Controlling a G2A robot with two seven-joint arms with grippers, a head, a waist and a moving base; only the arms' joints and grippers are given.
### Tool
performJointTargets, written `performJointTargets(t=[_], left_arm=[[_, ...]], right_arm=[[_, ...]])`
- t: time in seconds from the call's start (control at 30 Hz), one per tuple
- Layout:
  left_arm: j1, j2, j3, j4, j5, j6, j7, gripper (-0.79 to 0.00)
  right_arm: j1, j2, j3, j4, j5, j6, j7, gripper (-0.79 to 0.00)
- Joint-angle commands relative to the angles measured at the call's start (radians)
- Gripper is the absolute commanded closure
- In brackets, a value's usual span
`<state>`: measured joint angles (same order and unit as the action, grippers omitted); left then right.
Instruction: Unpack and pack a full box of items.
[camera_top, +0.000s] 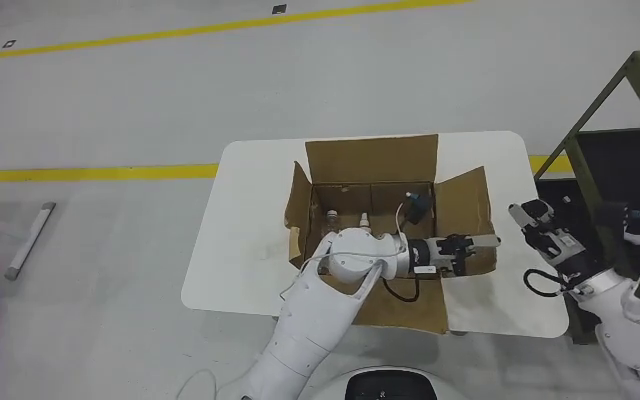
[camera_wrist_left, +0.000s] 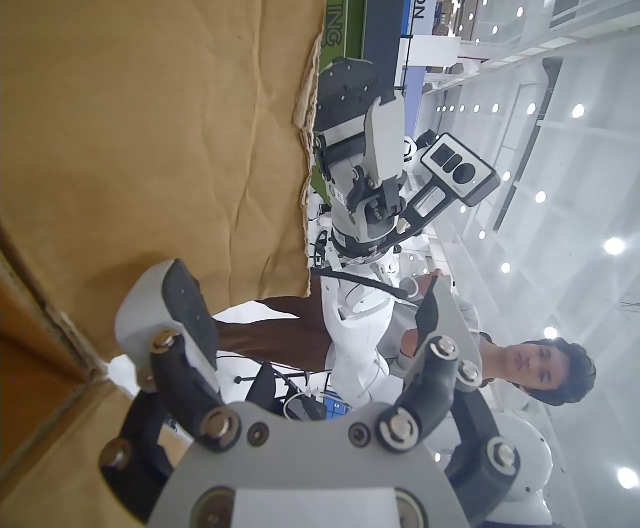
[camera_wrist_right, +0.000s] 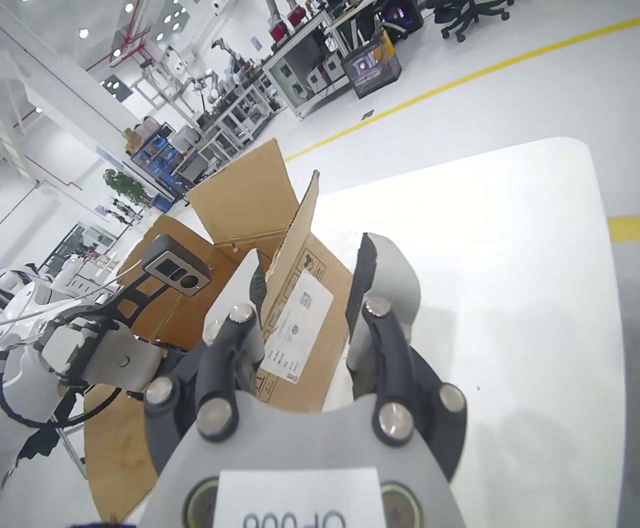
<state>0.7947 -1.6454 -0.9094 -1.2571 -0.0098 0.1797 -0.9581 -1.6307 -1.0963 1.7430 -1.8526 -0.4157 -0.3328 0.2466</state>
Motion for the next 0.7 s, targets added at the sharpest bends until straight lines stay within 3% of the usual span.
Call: performJointTargets(t=[0.0,0.23,0.33,0.4,0.43,0.47,0.67], left_arm=[[-0.001,0.001,0.001,0.002,-0.001,-0.001,-0.001,-0.785],[-0.014,0.005,0.004,0.01,-0.002,-0.005,0.004,-0.785],[-0.02,0.007,0.002,0.016,-0.006,-0.007,0.009,-0.785],[-0.021,0.008,-0.001,0.017,-0.012,-0.007,0.013,-0.785],[-0.022,0.009,-0.003,0.017,-0.014,-0.006,0.016,-0.785],[-0.022,0.01,-0.004,0.017,-0.014,-0.006,0.018,-0.785],[-0.025,0.021,-0.027,0.003,0.008,-0.002,0.035,-0.785]], right_arm=[[0.023,-0.001,-0.019,0.012,0.002,-0.004,0.013,-0.369],[0.071,0.0,-0.076,0.033,-0.012,-0.049,0.082,-0.354],[0.073,0.0,-0.089,0.047,-0.014,-0.047,0.096,-0.265],[0.069,-0.001,-0.098,0.051,-0.011,-0.043,0.101,-0.105],[0.065,-0.001,-0.1,0.053,-0.01,-0.04,0.107,-0.08],[0.062,-0.001,-0.101,0.054,-0.01,-0.04,0.108,0.0],[0.038,-0.003,-0.083,0.052,-0.002,-0.013,0.058,0.0]])
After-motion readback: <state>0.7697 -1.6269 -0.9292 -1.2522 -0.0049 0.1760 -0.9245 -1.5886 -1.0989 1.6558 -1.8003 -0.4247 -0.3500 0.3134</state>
